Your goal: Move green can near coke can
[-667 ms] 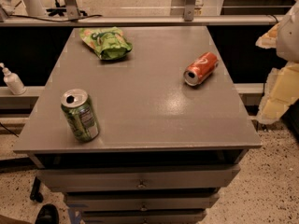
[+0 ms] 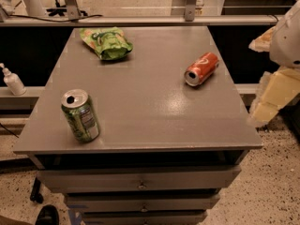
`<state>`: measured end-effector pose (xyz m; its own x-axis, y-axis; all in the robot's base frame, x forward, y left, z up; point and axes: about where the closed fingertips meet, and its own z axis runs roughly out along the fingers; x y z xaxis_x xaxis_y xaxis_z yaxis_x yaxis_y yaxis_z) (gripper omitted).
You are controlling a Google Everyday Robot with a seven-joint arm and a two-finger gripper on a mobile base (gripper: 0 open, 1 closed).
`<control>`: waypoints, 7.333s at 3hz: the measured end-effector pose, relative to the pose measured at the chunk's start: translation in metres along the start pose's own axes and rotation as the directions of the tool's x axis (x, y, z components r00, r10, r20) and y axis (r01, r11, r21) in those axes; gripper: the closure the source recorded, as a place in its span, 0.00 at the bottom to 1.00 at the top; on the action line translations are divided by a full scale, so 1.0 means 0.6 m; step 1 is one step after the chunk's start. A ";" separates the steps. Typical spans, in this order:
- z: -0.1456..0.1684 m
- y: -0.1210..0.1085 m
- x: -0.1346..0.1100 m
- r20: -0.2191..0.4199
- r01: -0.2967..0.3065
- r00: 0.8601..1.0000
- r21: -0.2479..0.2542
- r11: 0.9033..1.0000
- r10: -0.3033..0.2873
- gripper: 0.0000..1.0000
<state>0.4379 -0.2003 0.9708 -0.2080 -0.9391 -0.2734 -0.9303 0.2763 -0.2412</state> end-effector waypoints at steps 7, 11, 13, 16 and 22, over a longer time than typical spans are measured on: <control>0.173 0.151 -0.297 0.705 -0.038 0.684 -0.221 0.975 0.187 0.00; 0.244 0.168 -0.495 0.898 0.012 0.396 -0.213 0.977 0.191 0.00; 0.273 0.216 -0.551 0.914 0.067 0.354 -0.238 0.969 0.200 0.00; 0.289 0.220 -0.547 0.919 0.067 0.341 -0.232 0.970 0.196 0.64; 0.169 0.022 -0.313 0.889 -0.126 0.457 0.052 0.991 0.011 1.00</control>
Offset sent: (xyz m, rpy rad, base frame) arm 0.0203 0.1155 -0.0418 0.5296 -0.0321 0.0728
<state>0.4953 0.0001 0.9244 0.1631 -0.2446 -0.9558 -0.8797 0.4026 -0.2532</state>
